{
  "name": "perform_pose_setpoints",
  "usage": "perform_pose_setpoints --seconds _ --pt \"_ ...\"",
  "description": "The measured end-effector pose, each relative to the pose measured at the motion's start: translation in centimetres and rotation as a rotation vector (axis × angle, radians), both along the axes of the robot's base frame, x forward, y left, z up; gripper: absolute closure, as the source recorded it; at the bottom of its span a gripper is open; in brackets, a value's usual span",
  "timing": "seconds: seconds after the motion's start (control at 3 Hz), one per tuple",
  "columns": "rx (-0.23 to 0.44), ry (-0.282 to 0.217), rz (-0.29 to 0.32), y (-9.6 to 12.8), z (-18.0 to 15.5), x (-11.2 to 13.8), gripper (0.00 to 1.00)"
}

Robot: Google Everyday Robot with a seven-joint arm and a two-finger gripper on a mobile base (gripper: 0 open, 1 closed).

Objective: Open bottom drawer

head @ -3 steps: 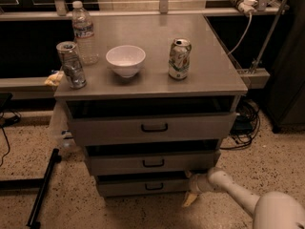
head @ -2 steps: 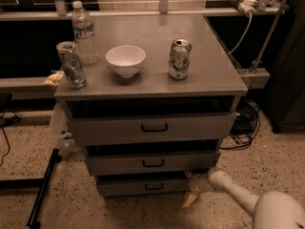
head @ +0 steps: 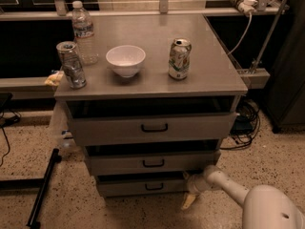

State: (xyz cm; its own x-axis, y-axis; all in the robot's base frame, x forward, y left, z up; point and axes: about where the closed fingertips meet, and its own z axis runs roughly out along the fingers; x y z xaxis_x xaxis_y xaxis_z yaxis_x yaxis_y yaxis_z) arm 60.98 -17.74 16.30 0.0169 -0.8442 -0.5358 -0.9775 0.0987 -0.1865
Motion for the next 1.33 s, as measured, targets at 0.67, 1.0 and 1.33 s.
perform_pose_setpoints --seconds 0.67,1.0,1.33 --pt "-0.030 0.052 0.004 -0.3 0.1 -1.0 0.00" --pt "-0.047 0.089 0.005 -0.5 0.7 -2.2 0.00" --pt "-0.057 0.129 0.006 -0.8 1.1 -3.5 0.00"
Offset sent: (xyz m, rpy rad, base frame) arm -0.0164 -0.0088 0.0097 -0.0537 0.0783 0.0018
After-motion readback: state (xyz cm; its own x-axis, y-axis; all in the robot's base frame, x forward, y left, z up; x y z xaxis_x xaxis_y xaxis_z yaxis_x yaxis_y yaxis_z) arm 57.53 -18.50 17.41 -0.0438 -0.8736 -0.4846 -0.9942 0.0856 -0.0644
